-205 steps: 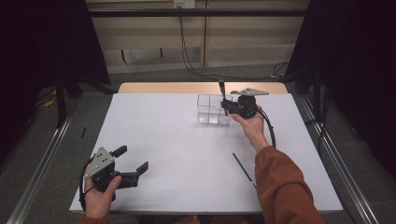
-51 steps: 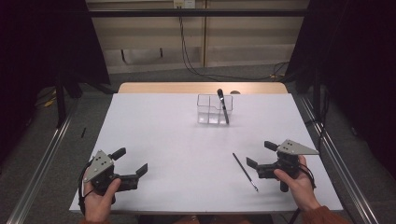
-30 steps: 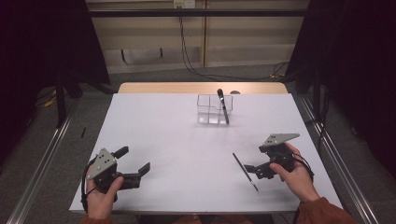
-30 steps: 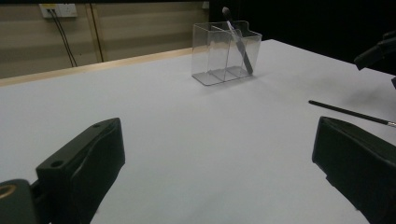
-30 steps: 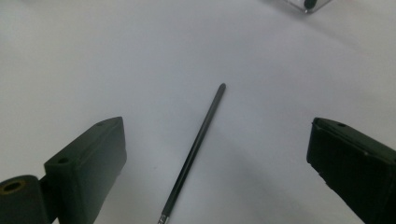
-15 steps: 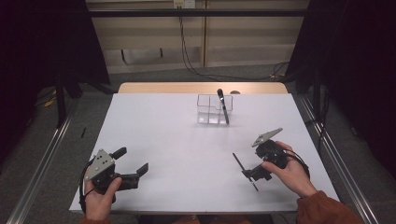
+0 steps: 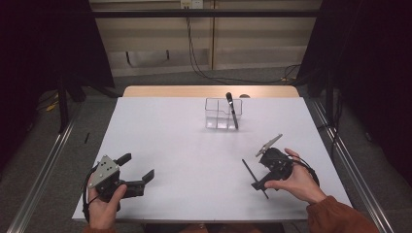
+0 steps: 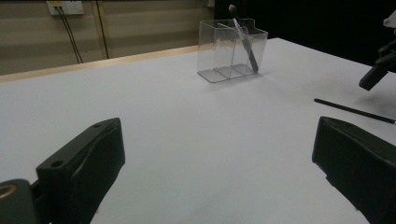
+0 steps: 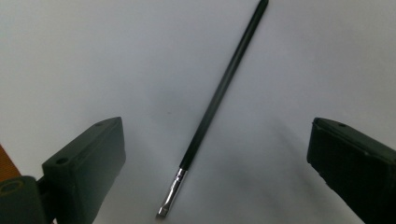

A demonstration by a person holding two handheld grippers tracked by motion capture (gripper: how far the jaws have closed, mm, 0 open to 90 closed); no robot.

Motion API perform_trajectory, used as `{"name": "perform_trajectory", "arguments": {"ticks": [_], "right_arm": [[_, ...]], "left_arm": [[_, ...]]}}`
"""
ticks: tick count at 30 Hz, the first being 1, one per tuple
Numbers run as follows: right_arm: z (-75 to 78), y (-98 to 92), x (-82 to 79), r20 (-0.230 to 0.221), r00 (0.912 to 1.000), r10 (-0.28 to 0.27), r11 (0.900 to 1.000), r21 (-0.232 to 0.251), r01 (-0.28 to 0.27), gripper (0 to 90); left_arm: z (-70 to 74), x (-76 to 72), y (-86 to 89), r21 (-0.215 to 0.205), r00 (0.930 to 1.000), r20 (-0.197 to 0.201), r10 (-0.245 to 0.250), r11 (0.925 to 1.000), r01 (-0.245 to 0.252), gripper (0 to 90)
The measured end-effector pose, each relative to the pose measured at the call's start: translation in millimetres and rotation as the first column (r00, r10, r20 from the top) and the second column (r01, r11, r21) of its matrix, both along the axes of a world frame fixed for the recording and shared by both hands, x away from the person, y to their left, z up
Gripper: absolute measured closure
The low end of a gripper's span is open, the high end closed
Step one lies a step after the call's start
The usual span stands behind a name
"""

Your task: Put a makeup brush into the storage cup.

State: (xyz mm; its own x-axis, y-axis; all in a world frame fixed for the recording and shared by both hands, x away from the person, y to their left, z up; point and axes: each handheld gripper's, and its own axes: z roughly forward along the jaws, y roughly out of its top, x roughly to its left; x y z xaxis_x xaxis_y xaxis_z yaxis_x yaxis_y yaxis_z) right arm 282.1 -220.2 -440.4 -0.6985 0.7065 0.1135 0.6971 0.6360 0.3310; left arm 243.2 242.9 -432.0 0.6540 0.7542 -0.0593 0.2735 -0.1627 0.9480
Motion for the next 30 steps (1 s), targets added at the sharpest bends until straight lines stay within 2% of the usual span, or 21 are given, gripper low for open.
{"name": "perform_trajectory", "arguments": {"ticks": [5, 7, 8, 10, 11, 14, 17, 21, 26, 30], "right_arm": [[-3.7, 2.0, 3.4, -0.041, 0.9992, 0.005, 1.0, -0.023, -0.005, 11.6], [-5.6, 5.2, 2.2, -0.064, 0.9979, 0.011, 0.999, -0.039, -0.013, 18.3], [-7.0, 6.9, 1.7, -0.068, 0.9976, 0.013, 0.999, -0.051, -0.017, 18.1], [-9.3, 9.9, -0.2, -0.072, 0.9969, 0.033, 0.998, -0.058, -0.037, 25.3], [-10.8, 11.0, -0.8, -0.09, 0.9951, 0.041, 0.997, -0.062, -0.047, 24.6], [-12.7, 16.7, -4.8, -0.072, 0.9966, 0.041, 0.994, -0.098, -0.048, 21.9], [-12.8, 23.5, -5.2, -0.065, 0.9974, 0.029, 0.987, -0.153, -0.039, 25.6], [-11.8, 28.2, -2.7, -0.087, 0.9957, 0.031, 0.981, -0.188, -0.047, 27.8], [-10.4, 30.4, -1.6, -0.102, 0.9941, 0.036, 0.977, -0.205, -0.057, 34.0], [-8.5, 30.5, -2.5, -0.111, 0.9931, 0.038, 0.976, -0.21, -0.061, 42.5]], "left_arm": [[-0.2, 0.1, 0.0, 0.001, 1.0, -0.001, 0.002, 1.0, -0.002, 2.6], [-0.3, 0.1, 0.1, 0.003, 1.0, -0.001, 0.0, 1.0, 0.0, 2.6], [-0.2, 0.0, 0.1, 0.004, 1.0, 0.0, 0.001, 1.0, -0.001, 2.6], [-0.1, -0.4, 0.0, 0.003, 1.0, 0.0, 0.0, 1.0, 0.0, 2.6], [0.0, -0.4, 0.1, 0.007, 1.0, -0.002, 0.001, 1.0, -0.001, 2.6], [-0.1, -0.5, -0.9, 0.01, 1.0, -0.003, -0.004, 0.9999, 0.005, 2.6], [0.1, -0.7, -1.1, 0.011, 1.0, -0.001, -0.003, 0.9999, 0.003, 2.6], [0.0, -1.0, -0.3, 0.008, 1.0, -0.002, -0.001, 1.0, 0.001, 2.6], [-0.2, -1.1, -0.1, 0.011, 1.0, -0.003, -0.003, 0.9999, 0.003, 2.6], [-0.2, -1.3, -2.1, 0.013, 1.0, -0.003, -0.009, 0.9999, 0.009, 2.6]]}}
